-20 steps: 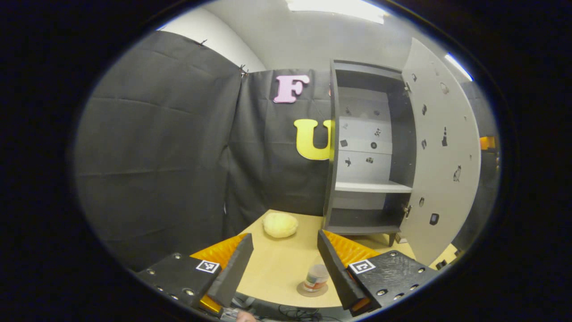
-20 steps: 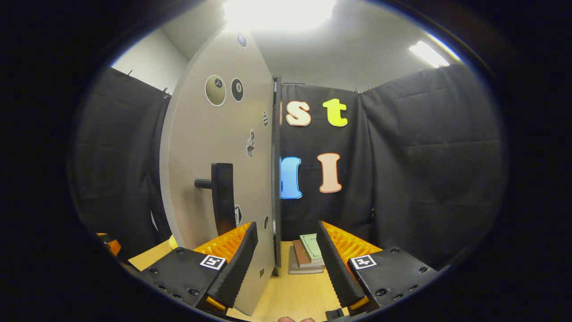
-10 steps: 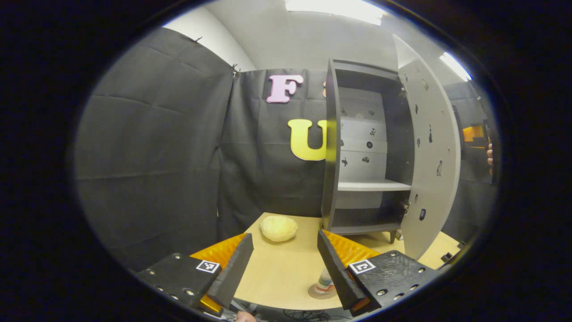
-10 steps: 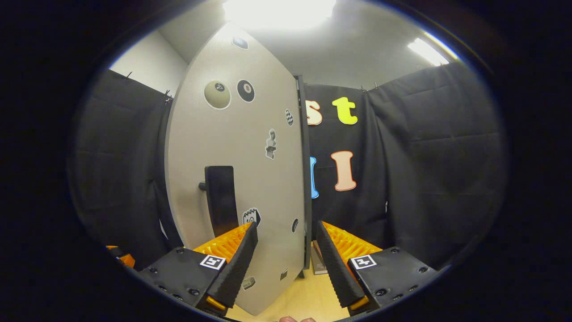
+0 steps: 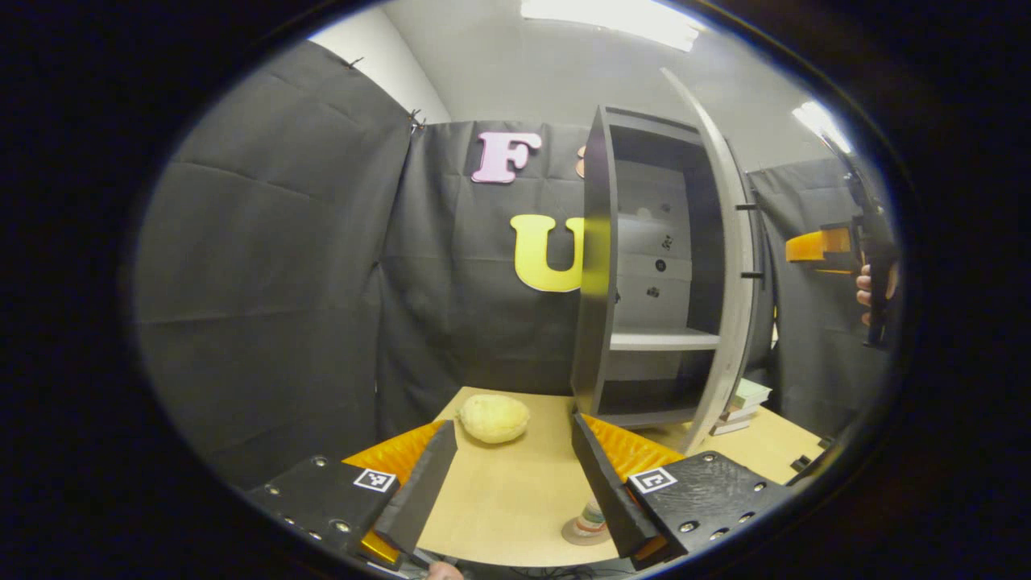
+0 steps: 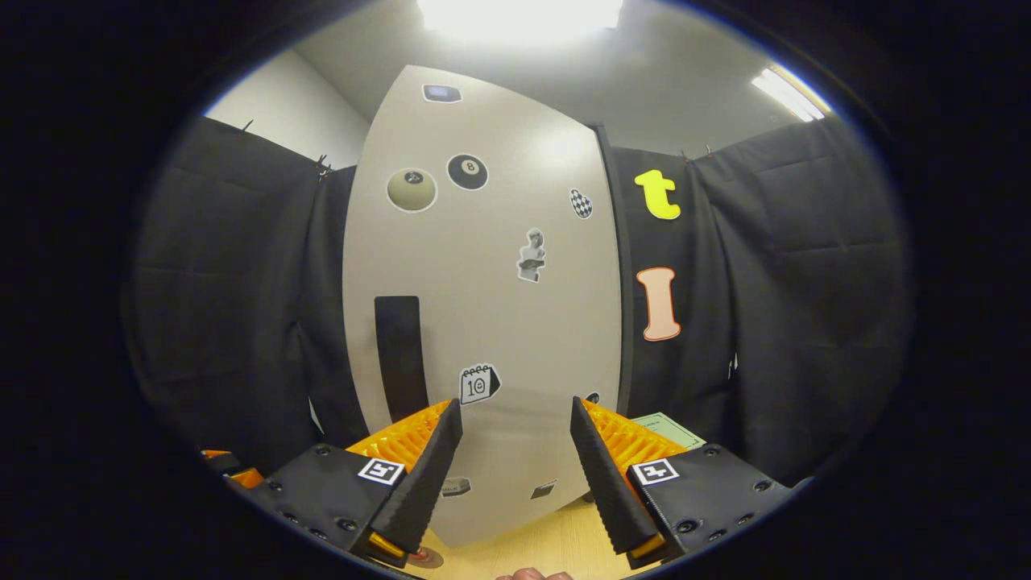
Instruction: Open the cabinet door with the right hand, grasp the bottle in the cabinet with the left hand and place it on the coaster, then close the cabinet door with the right hand.
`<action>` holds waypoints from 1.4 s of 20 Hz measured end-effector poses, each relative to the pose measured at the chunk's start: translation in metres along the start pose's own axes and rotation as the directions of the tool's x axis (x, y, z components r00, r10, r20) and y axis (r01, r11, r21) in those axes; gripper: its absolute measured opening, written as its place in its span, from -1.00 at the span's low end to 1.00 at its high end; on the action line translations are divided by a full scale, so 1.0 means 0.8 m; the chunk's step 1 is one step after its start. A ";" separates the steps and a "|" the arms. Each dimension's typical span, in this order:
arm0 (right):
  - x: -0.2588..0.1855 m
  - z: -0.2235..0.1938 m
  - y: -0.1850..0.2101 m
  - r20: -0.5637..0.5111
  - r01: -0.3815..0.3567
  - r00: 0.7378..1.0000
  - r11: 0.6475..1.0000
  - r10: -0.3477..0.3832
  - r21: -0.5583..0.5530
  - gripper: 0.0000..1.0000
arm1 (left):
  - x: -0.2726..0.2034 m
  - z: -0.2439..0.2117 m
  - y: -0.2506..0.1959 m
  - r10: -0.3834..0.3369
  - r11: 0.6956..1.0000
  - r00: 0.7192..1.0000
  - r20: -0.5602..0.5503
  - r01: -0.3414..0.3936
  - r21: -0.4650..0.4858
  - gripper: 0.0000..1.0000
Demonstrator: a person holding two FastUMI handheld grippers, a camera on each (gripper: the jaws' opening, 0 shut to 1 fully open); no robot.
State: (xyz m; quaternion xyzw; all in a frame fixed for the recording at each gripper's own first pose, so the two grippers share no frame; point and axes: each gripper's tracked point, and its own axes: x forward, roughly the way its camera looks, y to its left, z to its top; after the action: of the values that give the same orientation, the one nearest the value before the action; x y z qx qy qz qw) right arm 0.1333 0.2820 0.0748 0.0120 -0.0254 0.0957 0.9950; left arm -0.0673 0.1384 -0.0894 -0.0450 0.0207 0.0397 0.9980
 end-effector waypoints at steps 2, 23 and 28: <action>-0.005 -0.007 -0.015 -0.025 0.030 0.999 1.000 -0.031 -0.006 0.69 | 0.010 0.009 -0.005 0.003 1.000 1.000 0.013 -0.003 -0.002 0.78; 0.005 0.000 -0.238 0.000 0.087 0.996 0.996 -0.087 0.004 0.75 | 0.024 0.202 -0.239 -0.015 1.000 0.995 0.100 0.013 0.025 0.73; 0.000 -0.020 -0.246 -0.020 0.099 0.995 0.995 -0.099 -0.002 0.74 | 0.024 0.205 -0.248 -0.040 0.999 0.994 0.097 0.037 0.034 0.73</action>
State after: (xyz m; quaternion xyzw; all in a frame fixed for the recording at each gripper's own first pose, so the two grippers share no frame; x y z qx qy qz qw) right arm 0.1712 0.0895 0.0551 0.0120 -0.0148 0.0464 0.9987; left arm -0.0262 -0.0425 0.0907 -0.0275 -0.0282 0.0221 0.9990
